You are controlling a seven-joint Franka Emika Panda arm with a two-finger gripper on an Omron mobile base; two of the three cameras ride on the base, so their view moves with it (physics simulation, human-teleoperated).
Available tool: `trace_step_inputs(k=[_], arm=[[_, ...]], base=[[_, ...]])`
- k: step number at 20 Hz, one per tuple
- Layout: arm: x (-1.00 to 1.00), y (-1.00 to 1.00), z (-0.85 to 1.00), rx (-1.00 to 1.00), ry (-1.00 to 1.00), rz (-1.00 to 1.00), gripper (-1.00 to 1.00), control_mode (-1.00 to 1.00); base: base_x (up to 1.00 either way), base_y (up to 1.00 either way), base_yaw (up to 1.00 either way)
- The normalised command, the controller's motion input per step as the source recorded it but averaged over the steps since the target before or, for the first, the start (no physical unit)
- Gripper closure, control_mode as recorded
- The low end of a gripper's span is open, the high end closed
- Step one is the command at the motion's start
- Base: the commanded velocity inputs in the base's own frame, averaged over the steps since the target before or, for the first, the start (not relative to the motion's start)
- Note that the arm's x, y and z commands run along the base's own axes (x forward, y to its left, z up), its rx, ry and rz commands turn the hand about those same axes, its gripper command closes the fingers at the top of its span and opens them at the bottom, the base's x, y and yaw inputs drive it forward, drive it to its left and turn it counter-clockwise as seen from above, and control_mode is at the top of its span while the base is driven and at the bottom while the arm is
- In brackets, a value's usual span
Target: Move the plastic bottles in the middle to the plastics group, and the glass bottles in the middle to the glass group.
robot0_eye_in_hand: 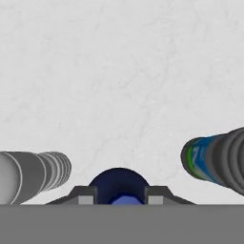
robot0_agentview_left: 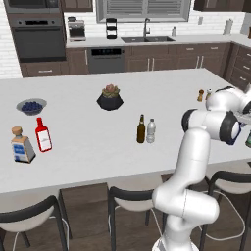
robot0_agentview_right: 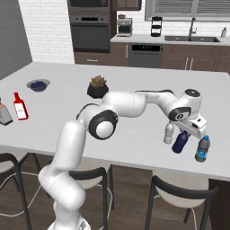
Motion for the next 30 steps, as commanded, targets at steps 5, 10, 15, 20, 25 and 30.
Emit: trace_step_inputs(k=[5, 10, 15, 20, 25, 30], arm=[[-0.03, 0.02, -0.04, -0.07, -0.11, 0.00, 1.00, -1.00], [0.00, 0.00, 0.00, -0.05, 0.00, 0.00, 1.00, -1.00], [0.00, 0.00, 0.11, -0.01, 0.05, 0.00, 1.00, -1.00], [0.00, 0.07, 0.05, -0.02, 0.06, 0.02, 1.00, -1.00], [0.00, 0.10, 0.00, -0.03, 0.00, 0.04, 1.00, -1.00], [0.00, 0.05, 0.00, 0.00, 0.00, 0.01, -1.00, -1.00]], base=[[0.00, 0.00, 0.00], [0.00, 0.00, 0.00], [0.00, 0.00, 0.00], [0.00, 0.00, 0.00], [0.00, 0.00, 0.00], [0.00, 0.00, 0.00]])
